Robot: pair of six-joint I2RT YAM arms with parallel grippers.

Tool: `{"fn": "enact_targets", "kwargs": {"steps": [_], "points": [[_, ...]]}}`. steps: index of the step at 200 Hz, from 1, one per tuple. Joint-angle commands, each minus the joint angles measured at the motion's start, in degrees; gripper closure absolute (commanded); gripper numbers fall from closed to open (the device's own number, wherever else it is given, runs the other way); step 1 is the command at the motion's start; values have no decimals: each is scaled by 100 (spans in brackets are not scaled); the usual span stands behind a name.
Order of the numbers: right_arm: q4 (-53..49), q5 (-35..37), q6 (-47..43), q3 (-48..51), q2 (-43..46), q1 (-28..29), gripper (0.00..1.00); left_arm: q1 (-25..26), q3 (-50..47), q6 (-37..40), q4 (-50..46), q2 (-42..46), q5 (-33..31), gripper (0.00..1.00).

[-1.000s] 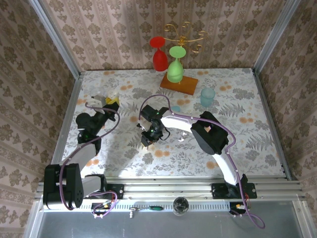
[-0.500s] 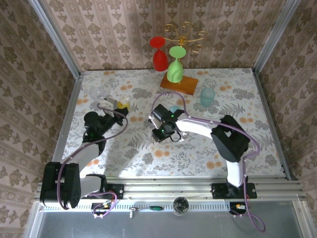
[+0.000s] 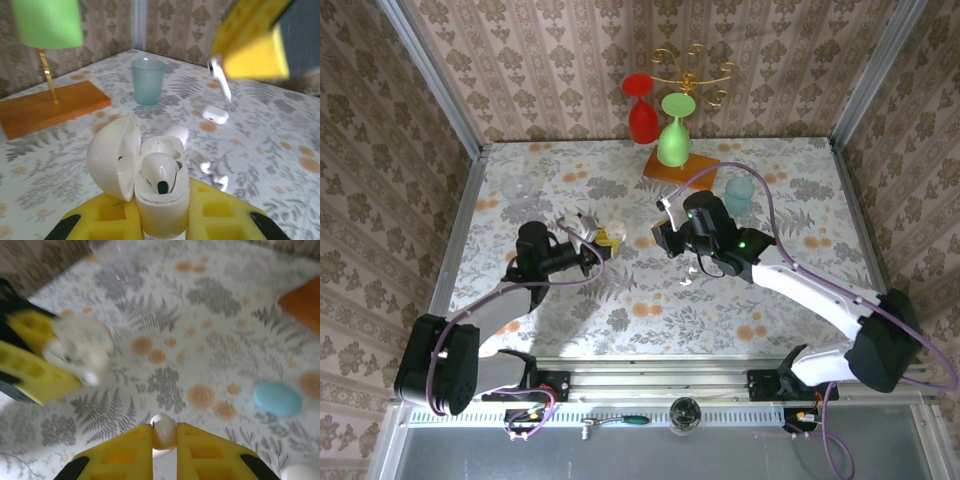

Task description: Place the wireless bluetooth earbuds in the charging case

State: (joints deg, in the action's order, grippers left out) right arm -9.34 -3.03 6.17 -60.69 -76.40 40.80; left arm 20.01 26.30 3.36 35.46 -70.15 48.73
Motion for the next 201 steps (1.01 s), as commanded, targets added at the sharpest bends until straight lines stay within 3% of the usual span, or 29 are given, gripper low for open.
{"fn": "enact_targets", "kwargs": {"steps": [1,68,201], "points": [[417,-465,-340,3,266,15,83,163,375,418,-616,-55,601,100],[436,-1099,-564,-287,50,178,83,396,635,307,-730,-107,1042,100],[317,-1027,-608,-304,-283,271,83,406,621,219,-577,-70,1220,100]]}}
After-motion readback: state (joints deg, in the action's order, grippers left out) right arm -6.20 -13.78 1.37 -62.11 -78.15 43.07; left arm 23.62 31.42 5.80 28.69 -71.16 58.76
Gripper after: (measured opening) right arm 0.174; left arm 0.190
